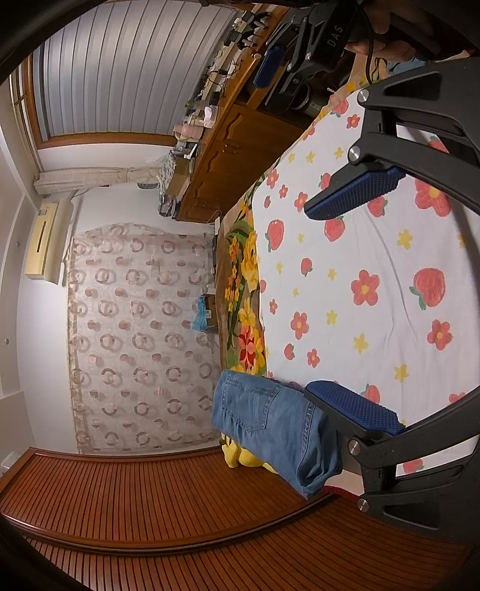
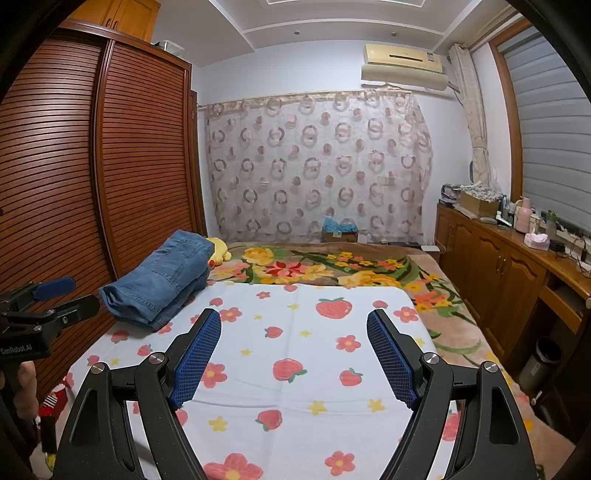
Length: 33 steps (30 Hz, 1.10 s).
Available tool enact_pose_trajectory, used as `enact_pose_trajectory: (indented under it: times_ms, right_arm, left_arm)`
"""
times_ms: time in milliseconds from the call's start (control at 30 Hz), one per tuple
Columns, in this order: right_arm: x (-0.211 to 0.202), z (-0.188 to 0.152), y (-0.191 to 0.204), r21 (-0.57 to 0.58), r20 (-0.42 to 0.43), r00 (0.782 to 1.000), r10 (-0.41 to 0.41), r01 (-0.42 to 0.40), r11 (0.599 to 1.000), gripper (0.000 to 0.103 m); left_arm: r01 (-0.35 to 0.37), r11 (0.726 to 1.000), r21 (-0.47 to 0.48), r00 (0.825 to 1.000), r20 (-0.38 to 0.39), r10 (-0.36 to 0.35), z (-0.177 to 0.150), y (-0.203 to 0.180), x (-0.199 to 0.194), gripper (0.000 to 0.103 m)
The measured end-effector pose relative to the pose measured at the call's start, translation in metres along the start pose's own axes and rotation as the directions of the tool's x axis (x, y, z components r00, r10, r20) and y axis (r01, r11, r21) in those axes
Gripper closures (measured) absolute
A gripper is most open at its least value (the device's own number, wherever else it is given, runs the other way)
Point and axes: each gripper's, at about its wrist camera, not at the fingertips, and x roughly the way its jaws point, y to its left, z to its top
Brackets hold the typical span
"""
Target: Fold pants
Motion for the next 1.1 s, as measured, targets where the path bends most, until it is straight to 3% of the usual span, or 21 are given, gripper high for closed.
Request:
enact_pose_trajectory:
  times_ms: [1100]
  right_arm:
    - [-0.0014, 0.0027, -0.0095, -0.009, 0.001, 1.0, 0.007, -0.007, 1.0, 0.02]
  left_arm:
    - [0.002, 1.0, -0.003, 1.0, 0.002, -0.002, -0.0005, 0.0019, -0.0003, 0.014]
